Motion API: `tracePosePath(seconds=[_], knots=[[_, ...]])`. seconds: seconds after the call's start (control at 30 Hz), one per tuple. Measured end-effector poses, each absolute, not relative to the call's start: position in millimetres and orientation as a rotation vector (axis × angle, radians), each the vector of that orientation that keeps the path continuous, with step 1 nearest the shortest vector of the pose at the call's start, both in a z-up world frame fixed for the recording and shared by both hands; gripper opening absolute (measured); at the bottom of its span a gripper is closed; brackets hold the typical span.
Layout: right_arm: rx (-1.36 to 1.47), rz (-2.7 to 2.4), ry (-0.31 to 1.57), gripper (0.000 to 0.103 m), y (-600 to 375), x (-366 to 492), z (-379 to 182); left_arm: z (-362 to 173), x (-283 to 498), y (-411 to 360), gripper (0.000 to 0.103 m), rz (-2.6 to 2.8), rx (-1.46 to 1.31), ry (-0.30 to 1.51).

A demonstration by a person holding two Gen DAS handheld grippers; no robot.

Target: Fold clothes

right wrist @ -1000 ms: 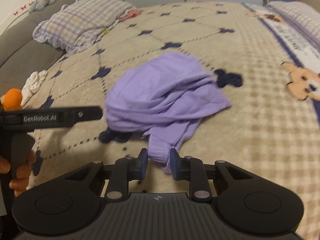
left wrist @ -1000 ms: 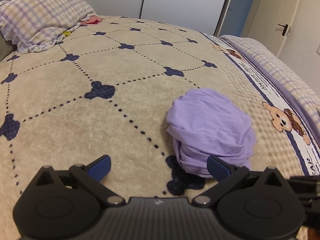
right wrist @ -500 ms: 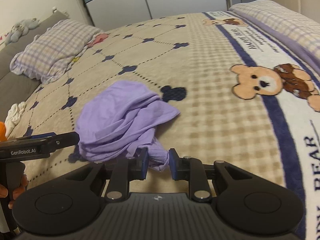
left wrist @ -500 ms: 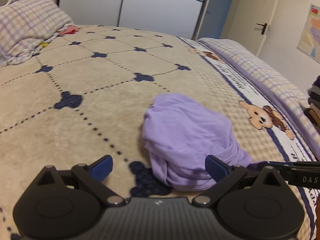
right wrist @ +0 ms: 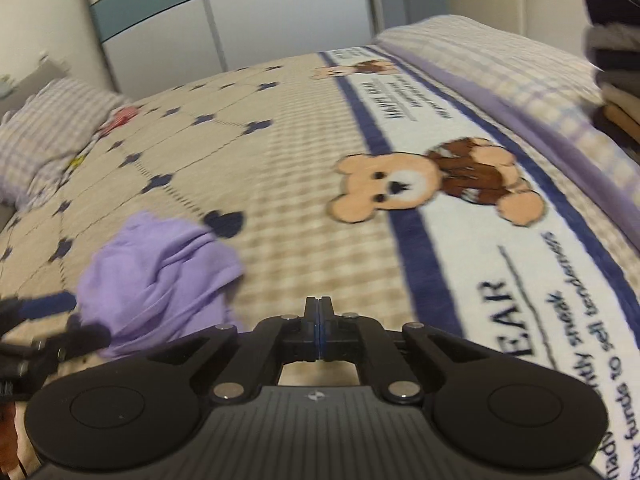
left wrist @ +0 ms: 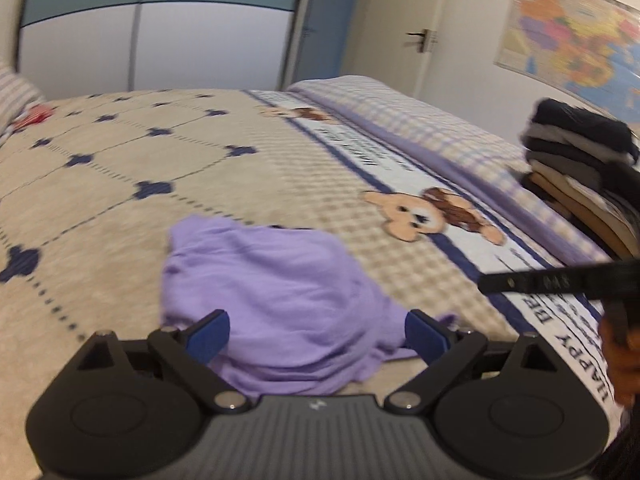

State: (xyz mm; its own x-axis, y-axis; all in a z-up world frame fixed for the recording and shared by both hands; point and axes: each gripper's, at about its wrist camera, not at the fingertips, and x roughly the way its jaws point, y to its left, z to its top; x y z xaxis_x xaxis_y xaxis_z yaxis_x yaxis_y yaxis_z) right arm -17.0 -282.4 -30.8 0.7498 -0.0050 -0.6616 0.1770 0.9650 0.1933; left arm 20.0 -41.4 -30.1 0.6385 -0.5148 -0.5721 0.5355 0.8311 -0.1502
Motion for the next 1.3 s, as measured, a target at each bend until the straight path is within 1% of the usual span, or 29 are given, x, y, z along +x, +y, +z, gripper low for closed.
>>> tracePosePath(seconds=[0.07,0.1,0.13,0.17,0.2,0.23,0.3,0.33,0.37,0.43,0.47,0.53,0.6,0.63,0.7,0.83,0.97,1.3], knots=[[0.294,-0.097,0.729,0.001,-292.9,-17.8,-32.7,-31.2,16.8,-50.4,0.095,-0.629,0.058,0.633],[0.316,-0.089,0.737,0.002,-296.9,-18.2,-33.9,-31.7,15.3,-54.9,0.095,-0.643,0.071,0.628],[0.338,-0.082,0.745,0.006,-299.3,-19.0,-35.1,-33.6,15.5,-57.8,0.094,-0.645,0.08,0.631],[0.354,-0.07,0.756,0.006,-299.6,-19.3,-36.4,-35.9,16.3,-60.3,0.092,-0.643,0.088,0.636],[0.368,-0.058,0.767,0.007,-299.9,-19.6,-37.6,-38.3,17.2,-62.8,0.088,-0.641,0.097,0.641],[0.376,-0.045,0.776,0.01,-298.9,-19.4,-38.5,-40.5,19.0,-63.5,0.083,-0.637,0.095,0.651],[0.386,-0.019,0.79,0.02,-295.8,-18.9,-39.7,-45.0,23.4,-63.8,0.078,-0.626,0.087,0.672],[0.379,-0.014,0.791,0.029,-293.1,-18.7,-39.5,-47.3,25.6,-63.9,0.073,-0.62,0.082,0.683],[0.372,-0.009,0.792,0.036,-290.3,-18.5,-39.2,-49.5,27.8,-64.0,0.069,-0.615,0.078,0.693],[0.358,0.0,0.793,0.039,-284.8,-18.0,-38.5,-53.4,32.3,-62.9,0.051,-0.598,0.064,0.715],[0.355,0.005,0.794,0.04,-283.1,-17.5,-38.1,-54.9,34.6,-61.3,0.047,-0.586,0.054,0.727],[0.357,0.018,0.802,0.042,-280.9,-15.5,-38.4,-56.7,38.7,-56.5,0.029,-0.561,0.019,0.745],[0.36,0.027,0.809,0.042,-277.9,-13.6,-38.9,-55.0,41.9,-49.2,0.019,-0.542,-0.041,0.75],[0.362,0.031,0.812,0.042,-276.4,-12.6,-39.2,-53.9,43.4,-45.7,0.016,-0.533,-0.071,0.752],[0.357,0.041,0.819,0.042,-271.7,-10.2,-39.4,-49.1,44.0,-38.0,0.013,-0.506,-0.112,0.741],[0.339,0.063,0.84,0.043,-259.3,-4.7,-40.7,-37.4,43.9,-23.3,0.011,-0.453,-0.159,0.7],[0.312,0.074,0.858,0.043,-247.9,0.3,-42.9,-25.8,43.9,-5.8,0.01,-0.404,-0.196,0.661],[0.235,0.046,0.871,0.047,-233.3,10.4,-50.3,-17.1,44.3,31.3,0.01,-0.296,-0.245,0.64]])
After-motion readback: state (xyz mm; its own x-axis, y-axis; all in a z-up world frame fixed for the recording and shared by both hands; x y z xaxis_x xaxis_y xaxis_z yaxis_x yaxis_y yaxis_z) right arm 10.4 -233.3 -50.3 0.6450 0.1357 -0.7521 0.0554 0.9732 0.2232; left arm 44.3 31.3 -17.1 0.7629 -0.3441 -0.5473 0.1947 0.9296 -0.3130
